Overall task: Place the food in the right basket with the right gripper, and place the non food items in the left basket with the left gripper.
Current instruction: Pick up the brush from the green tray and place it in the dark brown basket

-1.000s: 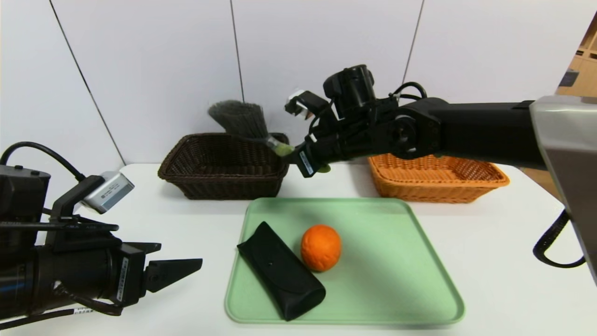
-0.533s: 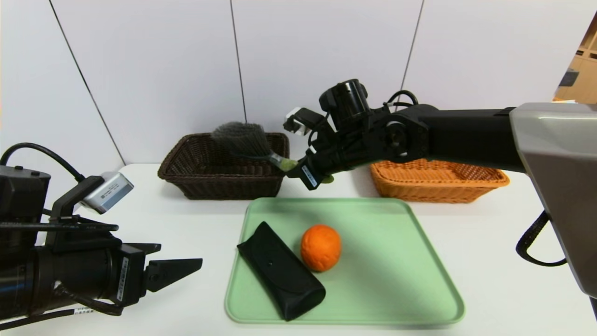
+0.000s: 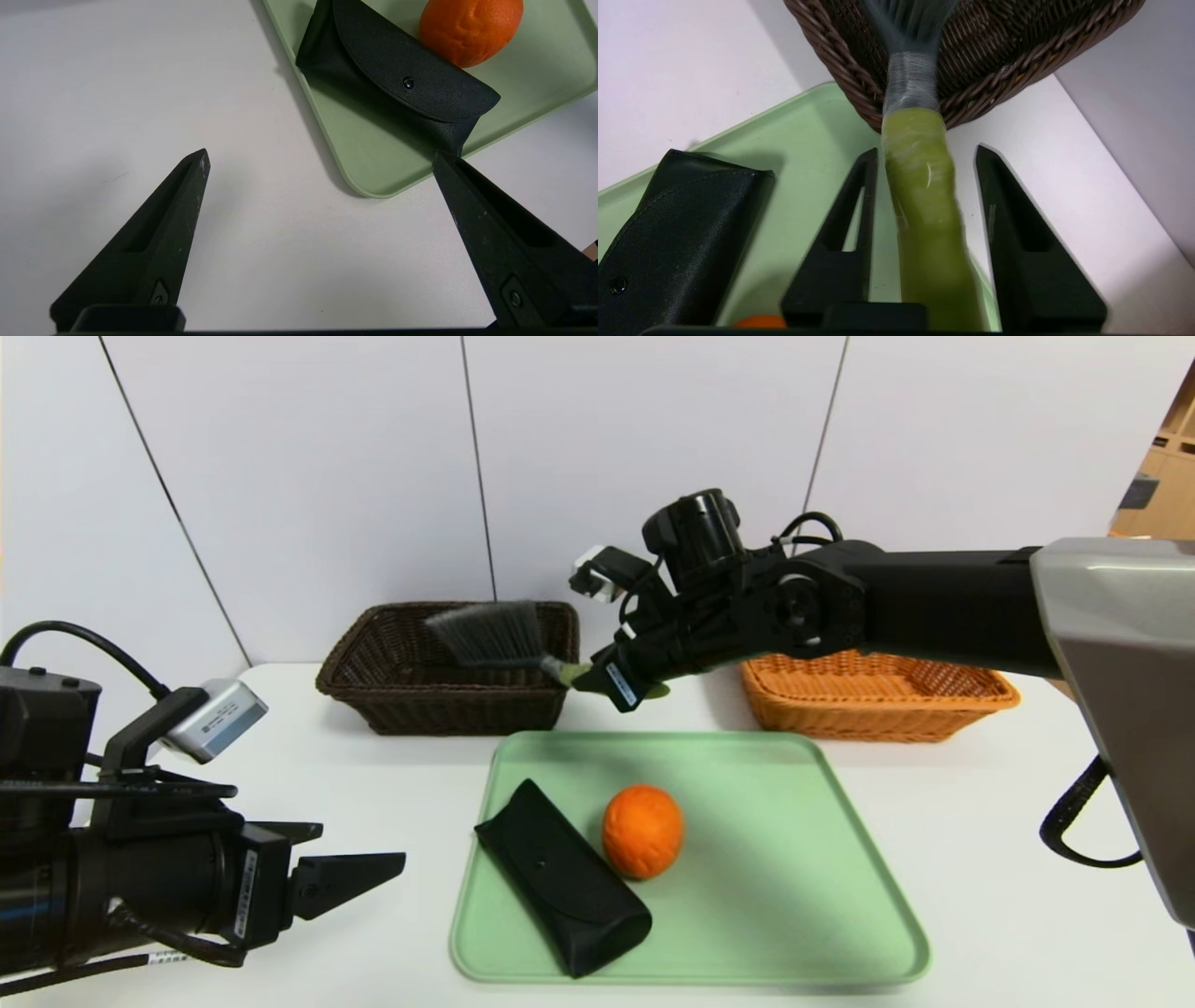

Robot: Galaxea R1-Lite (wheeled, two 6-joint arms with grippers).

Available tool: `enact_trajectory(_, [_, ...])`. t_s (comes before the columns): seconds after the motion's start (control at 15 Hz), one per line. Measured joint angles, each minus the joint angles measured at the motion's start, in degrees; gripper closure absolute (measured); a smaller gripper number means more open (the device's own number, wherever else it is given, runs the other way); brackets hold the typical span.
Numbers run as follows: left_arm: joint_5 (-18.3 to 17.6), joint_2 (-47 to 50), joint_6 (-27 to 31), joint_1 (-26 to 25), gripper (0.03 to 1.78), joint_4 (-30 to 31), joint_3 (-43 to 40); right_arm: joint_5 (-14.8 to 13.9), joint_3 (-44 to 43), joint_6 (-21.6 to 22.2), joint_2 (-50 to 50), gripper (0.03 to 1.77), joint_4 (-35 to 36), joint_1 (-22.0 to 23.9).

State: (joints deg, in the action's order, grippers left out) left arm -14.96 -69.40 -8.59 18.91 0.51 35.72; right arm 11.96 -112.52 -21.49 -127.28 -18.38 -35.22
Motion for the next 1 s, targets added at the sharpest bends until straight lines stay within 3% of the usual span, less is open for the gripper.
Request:
enact_trajectory(0.27, [0.0, 0.0, 0.0, 0.0, 0.12, 0.0, 0.1, 0.0, 0.0, -0.2, 0.0, 0.66, 0.1, 0.0])
enact_trajectory(0.47, [0.0, 0.0, 0.0, 0.0, 0.12, 0.0, 0.2, 0.0, 0.0, -0.2, 0.3, 0.47, 0.3, 0.0])
enact_trajectory(1.0, [0.0, 0.2, 0.0, 0.0, 0.12, 0.2, 0.2, 0.2, 0.0, 0.7, 3.6, 0.23, 5.1, 2.4])
